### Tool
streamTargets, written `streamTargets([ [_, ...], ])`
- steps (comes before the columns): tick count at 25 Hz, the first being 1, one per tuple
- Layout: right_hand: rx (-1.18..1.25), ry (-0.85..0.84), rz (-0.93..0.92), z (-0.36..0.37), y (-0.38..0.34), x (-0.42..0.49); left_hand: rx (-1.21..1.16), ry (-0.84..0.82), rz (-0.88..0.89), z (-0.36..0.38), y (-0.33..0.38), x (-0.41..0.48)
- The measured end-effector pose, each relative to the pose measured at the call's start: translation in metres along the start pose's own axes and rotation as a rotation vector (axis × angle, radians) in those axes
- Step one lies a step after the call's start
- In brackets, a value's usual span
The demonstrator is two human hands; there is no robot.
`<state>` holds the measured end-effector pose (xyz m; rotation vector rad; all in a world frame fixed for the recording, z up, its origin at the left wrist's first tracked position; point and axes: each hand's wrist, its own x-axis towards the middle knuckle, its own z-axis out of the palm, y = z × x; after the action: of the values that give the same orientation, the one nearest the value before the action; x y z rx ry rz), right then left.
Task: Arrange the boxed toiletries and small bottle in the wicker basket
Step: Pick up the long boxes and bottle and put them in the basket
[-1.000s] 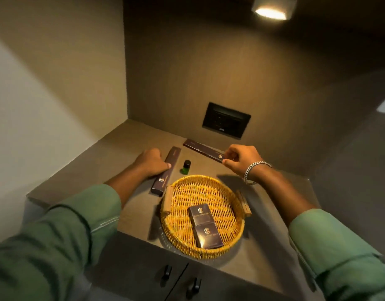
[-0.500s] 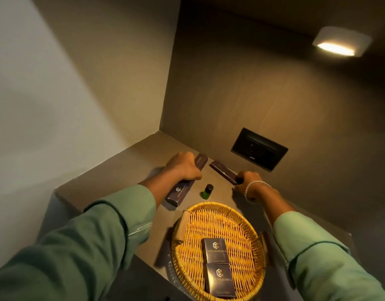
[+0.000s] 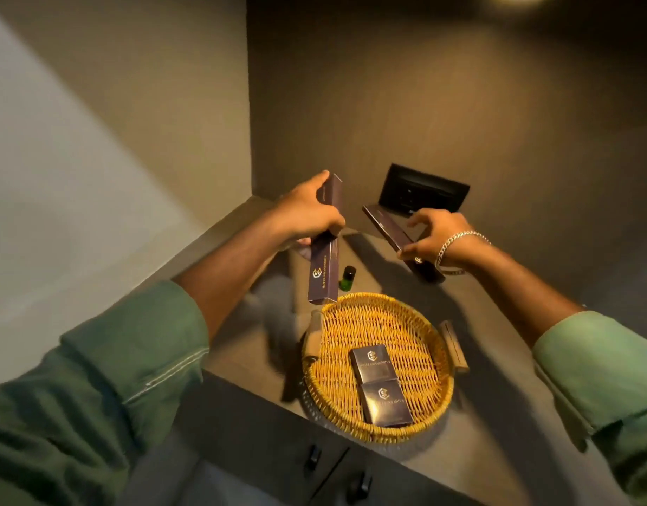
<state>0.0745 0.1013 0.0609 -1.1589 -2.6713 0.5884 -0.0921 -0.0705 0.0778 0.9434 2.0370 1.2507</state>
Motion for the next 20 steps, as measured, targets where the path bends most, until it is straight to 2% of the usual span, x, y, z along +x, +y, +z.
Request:
streamTargets([
  [4, 0.05, -0.092, 0.055, -0.002, -0.016, -0.065, 0.186, 0.016, 0.009, 0.033, -0.014, -0.028],
  [7, -0.052, -0.138, 0.098, 0.021, -0.026, -0.093, 0.337, 0.031, 0.087, 0.054, -0.019, -0.04],
  [10, -0.213, -0.148, 0.118, 0.037, -0.025, -0.106, 0.548, 0.041, 0.089, 0.074, -0.022, -0.045],
  [15, -0.385, -0.186, 0.122, 0.052, -0.022, -0.116, 0.747, -0.063, 0.037, 0.09, -0.031, -0.049],
  [20, -0.347, -0.191, 0.113, 0.053, -0.021, -0.118, 0.857, -0.138, 0.065, 0.085, -0.024, -0.041],
])
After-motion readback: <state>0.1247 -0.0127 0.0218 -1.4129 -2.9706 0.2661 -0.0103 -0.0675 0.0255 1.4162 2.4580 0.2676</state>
